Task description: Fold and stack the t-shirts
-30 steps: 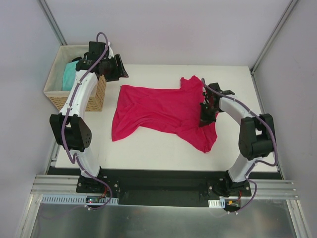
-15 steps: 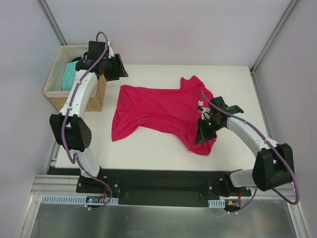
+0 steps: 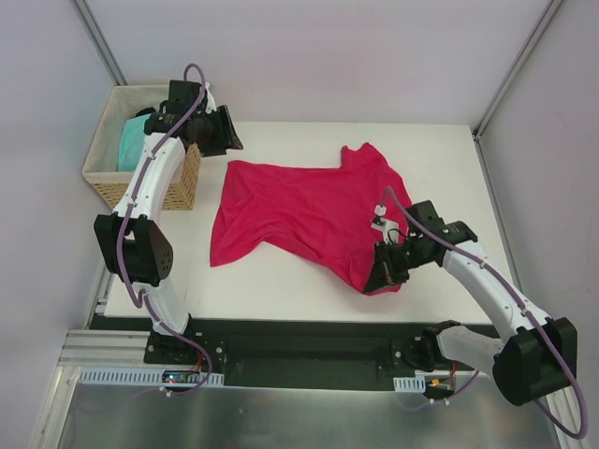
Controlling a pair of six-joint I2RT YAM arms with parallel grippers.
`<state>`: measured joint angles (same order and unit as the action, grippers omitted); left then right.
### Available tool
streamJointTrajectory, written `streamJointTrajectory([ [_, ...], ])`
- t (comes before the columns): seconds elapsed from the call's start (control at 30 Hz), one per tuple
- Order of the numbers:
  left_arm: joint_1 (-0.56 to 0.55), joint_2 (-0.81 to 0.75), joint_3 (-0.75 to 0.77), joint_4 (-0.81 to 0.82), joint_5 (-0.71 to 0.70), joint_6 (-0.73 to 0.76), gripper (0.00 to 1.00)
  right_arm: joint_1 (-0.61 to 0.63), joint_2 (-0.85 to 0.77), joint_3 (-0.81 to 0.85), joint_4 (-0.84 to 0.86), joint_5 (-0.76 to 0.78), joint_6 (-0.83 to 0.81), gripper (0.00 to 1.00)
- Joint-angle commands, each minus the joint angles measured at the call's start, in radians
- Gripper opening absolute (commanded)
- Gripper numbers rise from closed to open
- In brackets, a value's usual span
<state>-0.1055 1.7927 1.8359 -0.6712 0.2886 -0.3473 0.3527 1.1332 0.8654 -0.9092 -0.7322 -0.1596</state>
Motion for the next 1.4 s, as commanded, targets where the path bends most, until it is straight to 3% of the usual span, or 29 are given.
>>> streamJointTrajectory([
  [0.0, -0.013, -0.041, -0.013, -0.031, 0.043, 0.01, 0.52, 0.035, -0.088, -0.083, 0.026, -0.127, 0.048, 0.01],
  [0.03, -0.014, -0.041, -0.024, -0.044, 0.049, 0.011, 0.51, 0.043, -0.107, -0.1, 0.03, -0.151, 0.069, 0.01],
  [0.13, -0.026, -0.047, -0.052, -0.063, 0.069, 0.022, 0.52, 0.058, -0.177, -0.164, 0.044, -0.128, 0.144, 0.24],
  [0.17, -0.031, -0.049, -0.056, -0.067, 0.072, 0.024, 0.52, 0.06, -0.188, -0.181, 0.04, -0.11, 0.152, 0.45],
  [0.23, -0.04, -0.055, -0.069, -0.076, 0.072, 0.028, 0.52, 0.061, -0.202, -0.18, 0.006, -0.012, 0.19, 0.65],
  [0.37, -0.042, -0.053, -0.064, -0.117, 0.046, 0.033, 0.53, 0.063, -0.205, -0.109, -0.066, 0.152, 0.198, 0.73],
  [0.43, -0.043, -0.044, -0.04, -0.136, 0.029, 0.03, 0.53, 0.065, -0.181, -0.011, -0.124, 0.386, 0.192, 0.75],
  [0.53, -0.043, -0.02, 0.005, -0.168, 0.015, 0.028, 0.52, 0.06, -0.116, 0.072, -0.114, 0.643, 0.189, 0.73],
  [0.67, -0.043, 0.013, 0.049, -0.221, -0.012, 0.03, 0.51, 0.042, 0.183, 0.153, -0.037, 0.767, 0.164, 0.64],
  [0.87, -0.054, 0.022, 0.051, -0.283, -0.017, 0.03, 0.48, 0.022, 0.506, 0.32, 0.066, 0.691, 0.175, 0.61],
  [1.03, -0.094, -0.013, -0.019, -0.338, 0.012, 0.062, 0.36, 0.015, 0.697, 0.402, 0.067, 0.688, 0.164, 0.52],
  [1.13, -0.128, -0.068, -0.142, -0.329, 0.018, 0.074, 0.16, 0.006, 0.753, 0.457, 0.053, 0.702, 0.164, 0.41],
  [1.2, -0.128, -0.105, -0.229, -0.294, 0.043, 0.068, 0.0, -0.001, 0.77, 0.501, 0.038, 0.703, 0.137, 0.22],
  [1.27, -0.128, -0.125, -0.259, -0.262, 0.055, 0.059, 0.0, -0.006, 0.792, 0.533, 0.012, 0.706, 0.131, 0.1],
  [1.37, -0.128, -0.138, -0.253, -0.249, 0.07, 0.065, 0.0, -0.014, 0.816, 0.584, -0.025, 0.72, 0.127, 0.01],
])
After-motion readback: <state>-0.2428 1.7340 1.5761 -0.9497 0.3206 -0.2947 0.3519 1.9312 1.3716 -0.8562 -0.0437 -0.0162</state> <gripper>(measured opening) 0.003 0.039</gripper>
